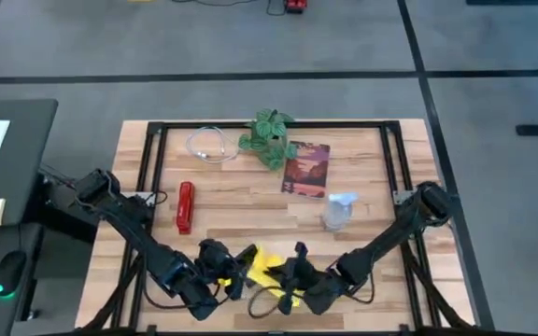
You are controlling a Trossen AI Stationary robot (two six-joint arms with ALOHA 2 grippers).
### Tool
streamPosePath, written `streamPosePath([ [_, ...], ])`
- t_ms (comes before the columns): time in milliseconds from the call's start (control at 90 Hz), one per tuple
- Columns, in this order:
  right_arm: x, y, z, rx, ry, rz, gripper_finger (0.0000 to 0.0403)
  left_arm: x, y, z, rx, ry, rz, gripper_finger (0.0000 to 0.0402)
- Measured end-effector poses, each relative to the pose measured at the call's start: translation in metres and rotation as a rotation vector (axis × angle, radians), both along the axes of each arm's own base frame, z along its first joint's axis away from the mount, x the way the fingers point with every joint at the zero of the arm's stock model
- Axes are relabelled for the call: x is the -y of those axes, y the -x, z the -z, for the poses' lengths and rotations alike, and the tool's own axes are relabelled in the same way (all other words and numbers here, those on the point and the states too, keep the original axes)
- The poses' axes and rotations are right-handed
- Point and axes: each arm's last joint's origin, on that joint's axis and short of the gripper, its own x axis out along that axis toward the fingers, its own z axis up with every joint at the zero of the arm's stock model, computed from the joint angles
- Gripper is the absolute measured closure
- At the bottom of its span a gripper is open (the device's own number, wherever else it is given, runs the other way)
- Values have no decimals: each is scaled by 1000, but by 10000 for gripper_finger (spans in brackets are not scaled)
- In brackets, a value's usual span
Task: Apply microfiber cloth
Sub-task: Wipe the front of the cellphone using the microfiber cloth
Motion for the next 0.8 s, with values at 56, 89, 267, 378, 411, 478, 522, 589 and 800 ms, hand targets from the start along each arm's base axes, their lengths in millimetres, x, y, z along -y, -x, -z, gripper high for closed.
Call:
streamPosePath([
  [56,5,-4,2,-20,48,7,402,1,-4,-3,27,-4,13,395],
  [89,8,-7,5,-34,73,11,402,2,-6,-5,46,-1,23,395],
  [267,18,-12,7,-96,115,-36,402,2,-11,-8,73,-30,52,395],
  [378,17,-10,11,-154,143,-79,403,1,-12,-8,77,-39,45,395],
  [411,15,-8,13,-172,150,-107,403,1,-12,-8,86,-47,36,395],
  [478,11,-8,21,-199,156,-151,403,2,-13,-10,106,-45,29,395],
  [522,8,-8,27,-220,163,-173,403,2,-13,-10,112,-50,25,395],
  [589,5,-8,36,-248,167,-202,403,2,-13,-11,117,-52,21,395],
  [800,7,-9,34,-248,177,-208,403,2,-13,-12,116,-63,28,395],
])
